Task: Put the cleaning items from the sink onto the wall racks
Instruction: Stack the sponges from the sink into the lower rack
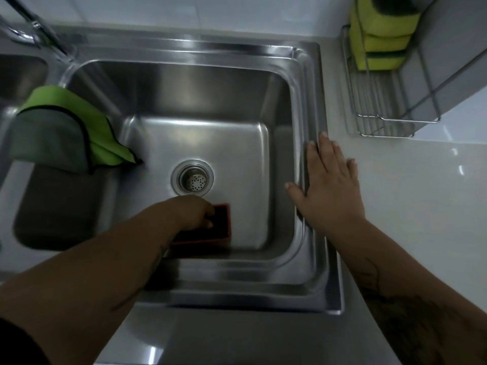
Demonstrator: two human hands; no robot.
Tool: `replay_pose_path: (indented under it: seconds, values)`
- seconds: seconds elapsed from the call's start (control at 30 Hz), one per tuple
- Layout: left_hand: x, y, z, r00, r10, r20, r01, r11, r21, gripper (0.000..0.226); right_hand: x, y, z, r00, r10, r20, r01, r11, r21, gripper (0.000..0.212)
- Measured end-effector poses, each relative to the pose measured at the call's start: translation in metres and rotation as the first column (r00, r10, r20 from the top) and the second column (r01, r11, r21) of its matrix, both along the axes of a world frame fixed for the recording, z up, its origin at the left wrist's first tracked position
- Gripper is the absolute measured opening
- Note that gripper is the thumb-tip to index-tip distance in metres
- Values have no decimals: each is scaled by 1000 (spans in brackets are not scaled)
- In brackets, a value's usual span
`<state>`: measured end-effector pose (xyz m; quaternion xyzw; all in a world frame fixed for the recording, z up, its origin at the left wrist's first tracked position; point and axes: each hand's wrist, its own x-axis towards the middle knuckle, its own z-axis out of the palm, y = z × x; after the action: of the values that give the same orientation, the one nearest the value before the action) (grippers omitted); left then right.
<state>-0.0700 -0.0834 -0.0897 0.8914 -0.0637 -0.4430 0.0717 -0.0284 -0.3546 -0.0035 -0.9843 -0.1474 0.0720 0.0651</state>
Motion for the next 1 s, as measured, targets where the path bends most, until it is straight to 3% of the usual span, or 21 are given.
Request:
replay_pose_path:
  seconds: [0.13, 0.23, 0.3, 0.37, 0.47, 0.6, 0.7, 1.0]
  values:
    - [13, -5, 13, 998, 65, -13, -66, 997, -49, 31, 1, 0, 1, 999, 11, -32, -10, 1000, 12, 85]
    - [33, -14, 41, 954, 286, -88, -299, 930, -213, 17, 0, -8, 10, 996, 19, -92, -7, 992, 124, 85]
    - [48, -25, 73, 824, 504, -258, -566, 727, -388, 10, -4, -17, 15, 992, -20, -124, 44, 981, 190, 84]
    - [68, -40, 115, 719, 576, -390, -684, 486, -544, 13, -11, -33, 19, 990, -66, -125, 92, 972, 215, 81]
    - [100, -79, 176, 696, 543, -470, -672, 261, -693, 14, -21, -66, 19, 990, -109, -93, 126, 969, 211, 75]
    - [132, -150, 220, 663, 571, -484, -631, 78, -772, 12, -24, -104, 13, 993, -90, -82, 100, 986, 136, 75]
    - [150, -197, 226, 619, 643, -451, -621, 48, -782, 11, -24, -110, 9, 995, -87, -52, 93, 989, 117, 78]
    - [187, -246, 223, 554, 722, -415, -699, 132, -703, 15, -22, -112, 6, 996, -91, -19, 93, 983, 156, 78]
